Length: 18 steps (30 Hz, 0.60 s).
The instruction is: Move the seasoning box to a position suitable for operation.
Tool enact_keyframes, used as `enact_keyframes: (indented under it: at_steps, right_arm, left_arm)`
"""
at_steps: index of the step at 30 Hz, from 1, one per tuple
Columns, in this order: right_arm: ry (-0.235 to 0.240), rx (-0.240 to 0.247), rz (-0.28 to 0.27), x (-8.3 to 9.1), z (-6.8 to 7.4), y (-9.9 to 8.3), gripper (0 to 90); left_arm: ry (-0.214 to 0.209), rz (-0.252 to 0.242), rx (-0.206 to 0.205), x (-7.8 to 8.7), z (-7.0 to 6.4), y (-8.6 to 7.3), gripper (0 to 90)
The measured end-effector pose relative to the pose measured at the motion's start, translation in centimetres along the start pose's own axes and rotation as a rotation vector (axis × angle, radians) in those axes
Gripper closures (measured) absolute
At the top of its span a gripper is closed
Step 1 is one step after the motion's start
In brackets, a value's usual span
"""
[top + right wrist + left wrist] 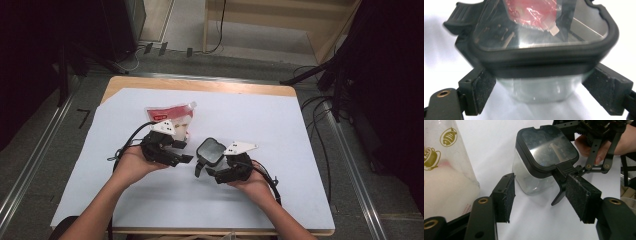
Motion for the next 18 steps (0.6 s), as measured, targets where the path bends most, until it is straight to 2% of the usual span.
enact_keyframes:
  at_steps: [5,7,10,11,12,13,15,16,17,18]
  right_arm:
    - [0.009,-0.011,0.008,1.4,0.6,-0.4,14.3]
    - [0.01,0.02,-0.002,2.4,1.1,-0.4,17.5]
    - [0.002,0.031,-0.009,3.1,1.4,-0.4,19.3]
    - [-0.007,0.025,-0.012,3.7,1.5,-0.3,23.0]
    - [-0.007,0.025,-0.012,3.7,1.5,-0.3,23.0]
    - [-0.007,0.019,-0.03,4.4,1.5,-0.2,29.3]
    - [-0.007,0.002,-0.047,4.8,1.4,-0.2,32.7]
    - [-0.005,-0.015,-0.071,5.6,1.4,-0.1,42.6]
    - [-0.005,-0.015,-0.071,5.6,1.4,-0.1,42.6]
    - [-0.024,-0.017,-0.082,6.0,1.3,0.0,46.4]
  left_arm:
    - [0.012,0.002,0.007,0.2,0.0,0.0,41.9]
    - [0.012,-0.001,0.011,0.2,0.0,0.0,41.8]
    - [0.015,-0.006,0.008,0.3,0.1,0.0,42.0]
    - [0.013,-0.007,0.008,0.3,0.1,-0.1,43.0]
    - [0.012,-0.007,0.01,0.3,0.1,-0.1,43.0]
    - [0.013,-0.006,0.01,0.2,0.1,-0.1,44.5]
    - [0.011,0.003,0.002,0.2,0.0,-0.2,46.4]
    - [0.005,0.002,-0.005,0.1,0.0,-0.2,48.9]
    - [-0.001,0.005,-0.002,0.0,-0.1,-0.3,48.9]
    - [-0.002,0.014,-0.009,-0.1,-0.2,-0.3,50.1]
Point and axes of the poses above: each handheld gripper's, and its own axes: x roughly backward along the jaws, y roughly out of its top, z roughly to its left, the point moved 2 cm from there along -x, roughly forward along the jaws, and after that the axes turned 13 degrees about y, right-handed, at the moved point
